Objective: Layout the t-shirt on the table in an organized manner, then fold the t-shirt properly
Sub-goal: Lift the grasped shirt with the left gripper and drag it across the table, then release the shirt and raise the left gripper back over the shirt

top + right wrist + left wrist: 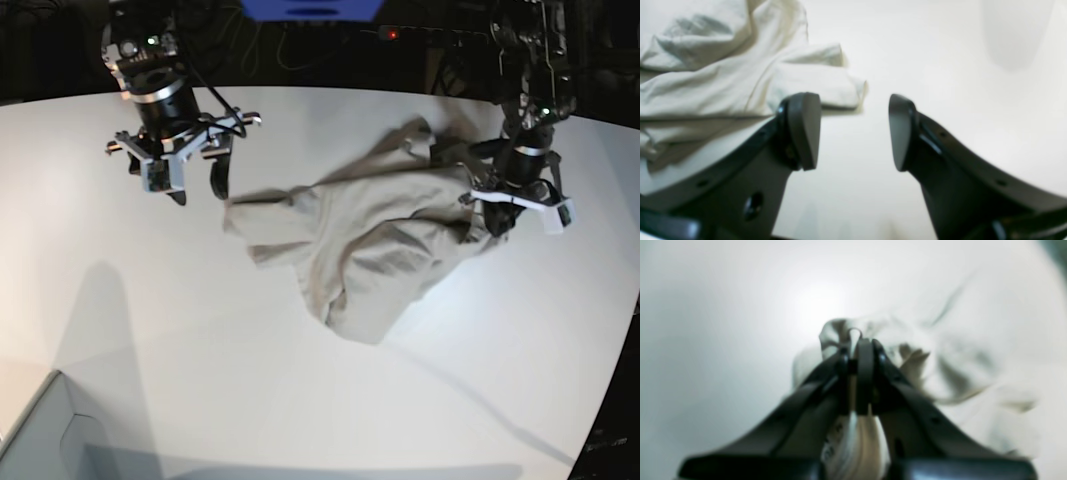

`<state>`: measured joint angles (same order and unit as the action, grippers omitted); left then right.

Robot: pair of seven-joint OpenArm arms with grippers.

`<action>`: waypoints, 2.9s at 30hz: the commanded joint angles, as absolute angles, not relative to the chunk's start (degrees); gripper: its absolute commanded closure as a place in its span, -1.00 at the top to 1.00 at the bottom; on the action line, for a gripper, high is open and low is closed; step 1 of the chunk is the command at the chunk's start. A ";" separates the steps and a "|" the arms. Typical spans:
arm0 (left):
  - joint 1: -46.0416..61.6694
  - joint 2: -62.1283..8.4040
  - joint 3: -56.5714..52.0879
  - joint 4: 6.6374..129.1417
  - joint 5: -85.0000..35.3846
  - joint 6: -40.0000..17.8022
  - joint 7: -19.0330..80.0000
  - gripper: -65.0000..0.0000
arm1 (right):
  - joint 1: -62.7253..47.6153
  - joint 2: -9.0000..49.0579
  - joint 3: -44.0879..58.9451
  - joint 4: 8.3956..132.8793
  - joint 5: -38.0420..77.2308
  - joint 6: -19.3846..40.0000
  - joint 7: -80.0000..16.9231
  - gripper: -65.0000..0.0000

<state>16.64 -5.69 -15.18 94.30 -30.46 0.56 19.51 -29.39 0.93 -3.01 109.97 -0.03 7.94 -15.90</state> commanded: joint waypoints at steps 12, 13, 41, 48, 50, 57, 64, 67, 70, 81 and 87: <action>-4.09 -8.13 -12.18 108.62 -29.93 0.13 18.33 -1.00 | -28.53 2.07 4.44 111.16 0.04 8.92 -14.46 0.02; -5.41 -8.22 -11.30 108.00 -29.93 0.13 18.33 -1.00 | -28.53 2.07 5.41 111.16 0.04 8.92 -14.37 0.02; -23.43 -4.00 5.58 98.68 -30.02 0.13 18.33 -0.98 | -28.00 1.54 13.93 111.25 0.04 8.92 -14.37 0.02; -16.48 2.86 15.69 96.75 -29.93 0.13 18.33 -0.49 | -28.26 0.48 13.93 111.16 0.04 8.92 -14.37 0.02; -15.43 2.95 18.86 96.66 -29.93 0.13 18.24 -0.17 | -28.35 0.48 14.02 111.16 0.04 8.92 -14.37 0.02; -10.42 -1.36 22.64 94.99 -30.02 0.13 17.71 0.55 | -27.91 0.48 15.08 111.16 0.04 8.92 -14.37 0.02; -0.40 -8.31 12.09 94.81 -30.55 0.48 18.07 0.55 | -27.30 0.40 14.55 110.37 0.13 8.92 -14.37 0.02; 4.79 -9.27 5.93 94.81 -30.20 0.57 18.24 0.55 | -26.51 0.40 12.97 108.53 0.13 8.92 -14.37 0.02; 9.19 -11.03 1.45 94.81 -30.55 0.57 18.24 0.55 | -25.80 0.40 10.59 106.77 0.13 8.92 -14.37 0.02; 19.12 -14.37 0.57 94.81 -30.02 0.57 18.15 0.56 | -25.80 0.40 3.47 105.10 0.13 8.92 -14.29 0.02; 19.56 -14.11 -0.66 93.23 -29.93 0.31 18.24 0.55 | -26.24 0.48 3.47 105.10 0.13 8.92 -14.29 0.02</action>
<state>19.86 -13.96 -0.64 92.51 -29.87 0.67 19.29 -26.33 0.30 3.40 104.20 0.03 8.32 -15.88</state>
